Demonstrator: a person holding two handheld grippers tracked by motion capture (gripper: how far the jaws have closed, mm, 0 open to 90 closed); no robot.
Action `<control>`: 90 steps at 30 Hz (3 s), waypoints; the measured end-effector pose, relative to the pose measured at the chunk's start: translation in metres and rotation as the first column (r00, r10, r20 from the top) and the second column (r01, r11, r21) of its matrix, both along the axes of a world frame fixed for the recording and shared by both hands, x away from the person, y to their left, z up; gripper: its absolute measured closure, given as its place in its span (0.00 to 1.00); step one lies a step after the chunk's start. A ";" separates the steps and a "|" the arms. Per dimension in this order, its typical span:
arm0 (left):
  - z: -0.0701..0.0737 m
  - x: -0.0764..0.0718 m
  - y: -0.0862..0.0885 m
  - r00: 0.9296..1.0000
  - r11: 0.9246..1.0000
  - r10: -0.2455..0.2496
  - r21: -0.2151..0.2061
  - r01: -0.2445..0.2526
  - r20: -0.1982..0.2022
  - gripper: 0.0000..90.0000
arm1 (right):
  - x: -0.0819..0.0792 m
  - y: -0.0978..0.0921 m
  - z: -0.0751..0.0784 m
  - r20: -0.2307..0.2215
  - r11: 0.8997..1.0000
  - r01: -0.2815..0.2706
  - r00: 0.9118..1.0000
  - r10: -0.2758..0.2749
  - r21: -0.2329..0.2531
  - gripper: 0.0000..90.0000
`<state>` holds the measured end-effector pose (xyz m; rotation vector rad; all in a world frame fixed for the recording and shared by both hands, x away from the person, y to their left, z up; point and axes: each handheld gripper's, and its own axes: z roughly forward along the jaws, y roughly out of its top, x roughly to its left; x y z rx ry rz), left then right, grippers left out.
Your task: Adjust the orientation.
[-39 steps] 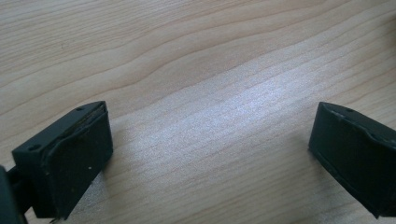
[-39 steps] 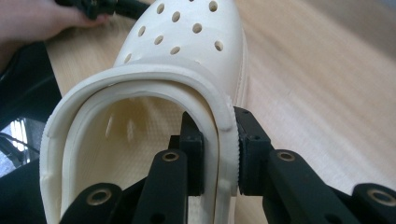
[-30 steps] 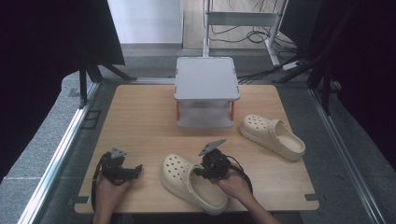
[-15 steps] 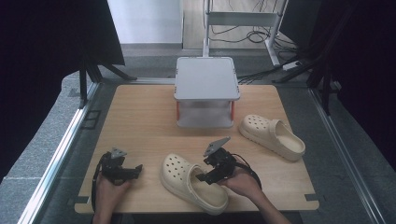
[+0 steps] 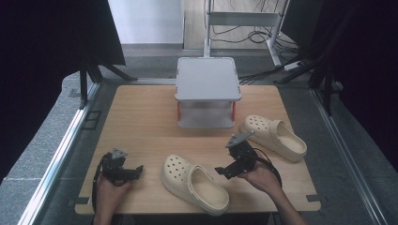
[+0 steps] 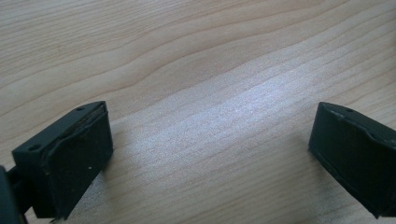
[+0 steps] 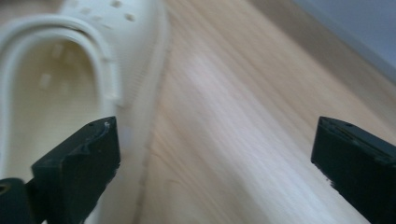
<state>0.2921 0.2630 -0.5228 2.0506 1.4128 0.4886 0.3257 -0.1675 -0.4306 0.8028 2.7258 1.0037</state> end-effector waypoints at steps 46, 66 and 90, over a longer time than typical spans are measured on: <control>0.000 0.000 0.000 1.000 1.000 0.000 0.000 0.000 0.000 0.00 | 0.031 -0.178 0.018 0.057 0.921 0.388 0.921 -0.386 -0.028 0.38; 0.000 0.000 0.000 1.000 1.000 0.001 -0.001 -0.001 0.002 0.00 | 0.099 -0.178 -0.002 -0.017 0.944 0.327 0.945 -0.328 -0.038 0.69; 0.000 0.001 0.000 1.000 1.000 -0.002 0.001 0.002 0.001 0.00 | 0.057 -0.145 0.032 0.000 0.918 0.395 0.919 -0.395 -0.039 0.85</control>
